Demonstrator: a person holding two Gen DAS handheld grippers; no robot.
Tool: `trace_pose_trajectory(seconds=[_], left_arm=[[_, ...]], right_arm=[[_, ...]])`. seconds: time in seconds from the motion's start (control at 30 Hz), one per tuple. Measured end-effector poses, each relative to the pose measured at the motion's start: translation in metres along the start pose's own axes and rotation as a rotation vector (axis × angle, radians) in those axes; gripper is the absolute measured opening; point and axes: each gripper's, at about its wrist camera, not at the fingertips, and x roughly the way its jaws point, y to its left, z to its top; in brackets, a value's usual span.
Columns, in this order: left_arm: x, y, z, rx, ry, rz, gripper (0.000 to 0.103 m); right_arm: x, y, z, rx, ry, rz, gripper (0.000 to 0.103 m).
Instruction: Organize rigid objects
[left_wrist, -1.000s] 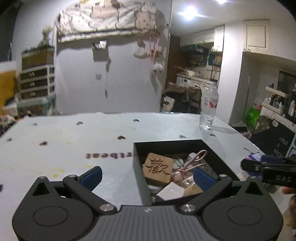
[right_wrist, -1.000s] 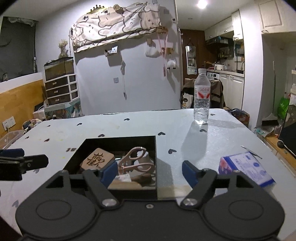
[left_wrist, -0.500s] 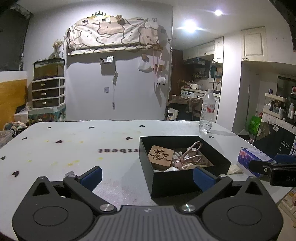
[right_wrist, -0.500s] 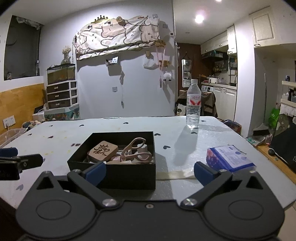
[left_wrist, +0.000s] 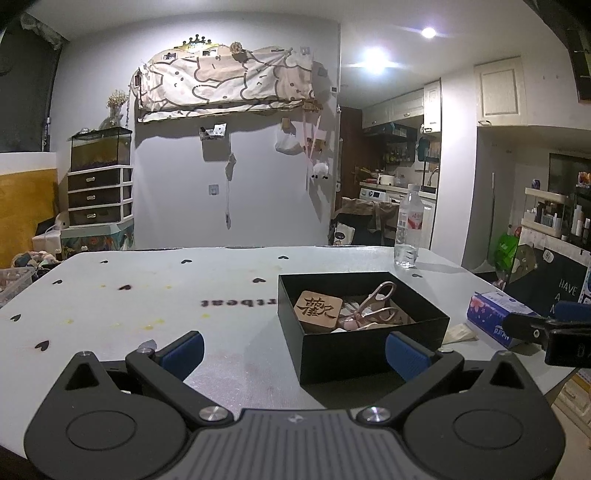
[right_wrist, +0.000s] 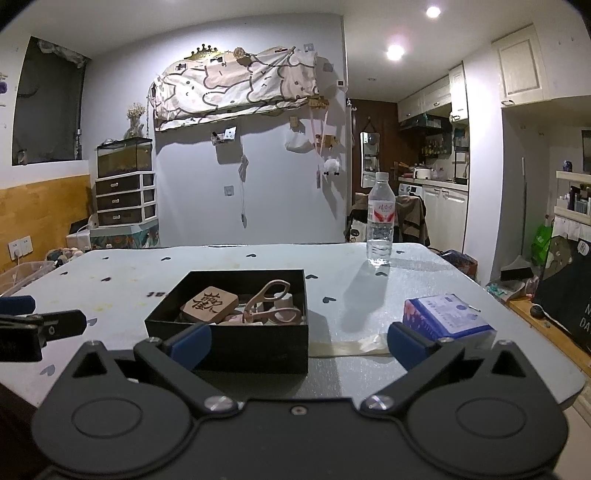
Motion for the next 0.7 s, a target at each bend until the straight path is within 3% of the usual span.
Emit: trace_pose_trajectory(seconds=[0.7], left_arm=[[-0.0038,-0.0036,0.0002,0.013,0.003,-0.004,0.103]], right_arm=[[-0.0001,0.0000,-0.0009,0.004,0.002,0.001,0.103]])
